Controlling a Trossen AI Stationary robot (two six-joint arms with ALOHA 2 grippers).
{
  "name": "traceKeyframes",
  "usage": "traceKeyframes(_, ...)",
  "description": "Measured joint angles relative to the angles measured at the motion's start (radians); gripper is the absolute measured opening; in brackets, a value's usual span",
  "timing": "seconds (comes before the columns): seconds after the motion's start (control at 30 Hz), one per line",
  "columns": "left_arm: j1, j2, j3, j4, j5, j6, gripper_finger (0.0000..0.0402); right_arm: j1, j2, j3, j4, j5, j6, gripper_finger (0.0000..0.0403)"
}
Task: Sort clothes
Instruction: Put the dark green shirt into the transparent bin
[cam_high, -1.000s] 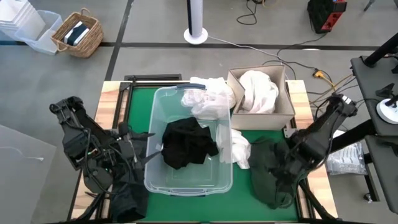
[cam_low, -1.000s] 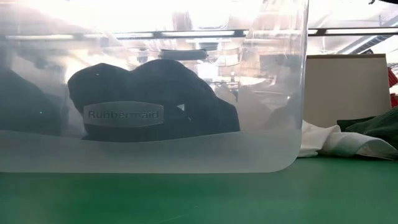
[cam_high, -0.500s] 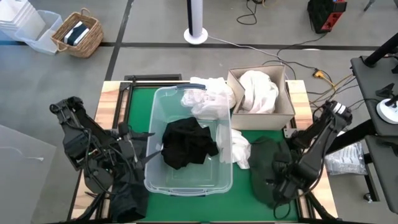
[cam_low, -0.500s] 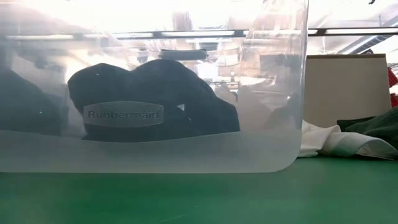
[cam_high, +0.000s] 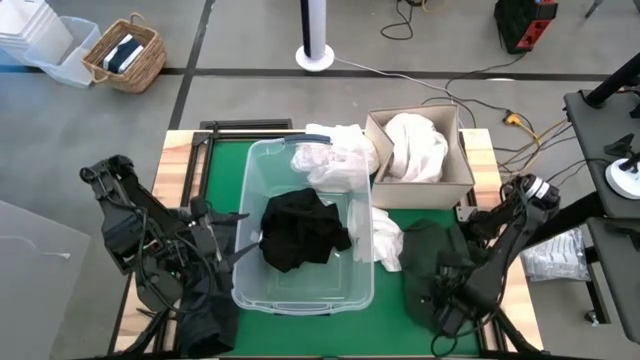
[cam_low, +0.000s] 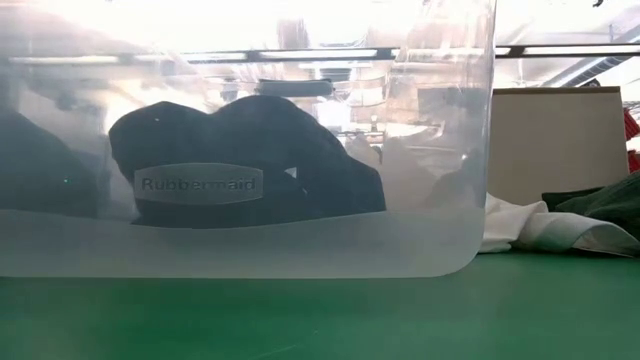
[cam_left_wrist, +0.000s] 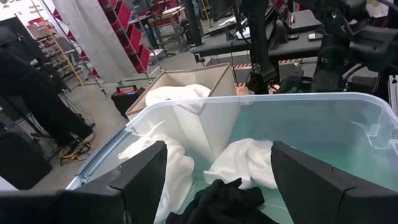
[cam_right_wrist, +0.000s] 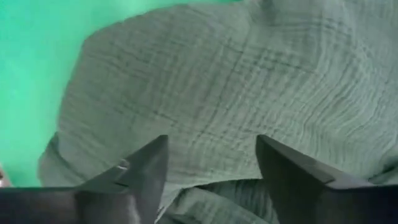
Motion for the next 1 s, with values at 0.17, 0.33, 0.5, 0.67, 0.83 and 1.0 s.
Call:
traceKeyframes(0.17, 0.000, 0.000, 0.000, 0.000, 0.000, -0.004, 0.0263, -0.001, 0.036, -0.023, -0.003, 0.007, 0.003, 0.0293)
traceKeyframes(0.33, 0.000, 0.000, 0.000, 0.000, 0.000, -0.007, 0.0263, -0.001, 0.052, -0.094, -0.001, 0.006, 0.051, 0.0334)
traceKeyframes(0.5, 0.000, 0.000, 0.000, 0.000, 0.000, -0.012, 0.0263, -0.001, 0.032, -0.189, 0.033, 0.005, 0.113, 0.0353)
traceKeyframes(0.67, 0.000, 0.000, 0.000, 0.000, 0.000, -0.023, 0.0263, -0.001, 0.009, -0.291, 0.183, -0.002, 0.123, 0.0343)
traceKeyframes(0.83, 0.000, 0.000, 0.000, 0.000, 0.000, -0.026, 0.0263, -0.001, 0.011, -0.349, 0.271, -0.002, 0.141, 0.0308)
traceKeyframes(1.0, 0.000, 0.000, -0.005, 0.000, -0.002, -0.033, 0.0263, -0.001, 0.014, -0.358, 0.290, 0.000, 0.121, 0.0230)
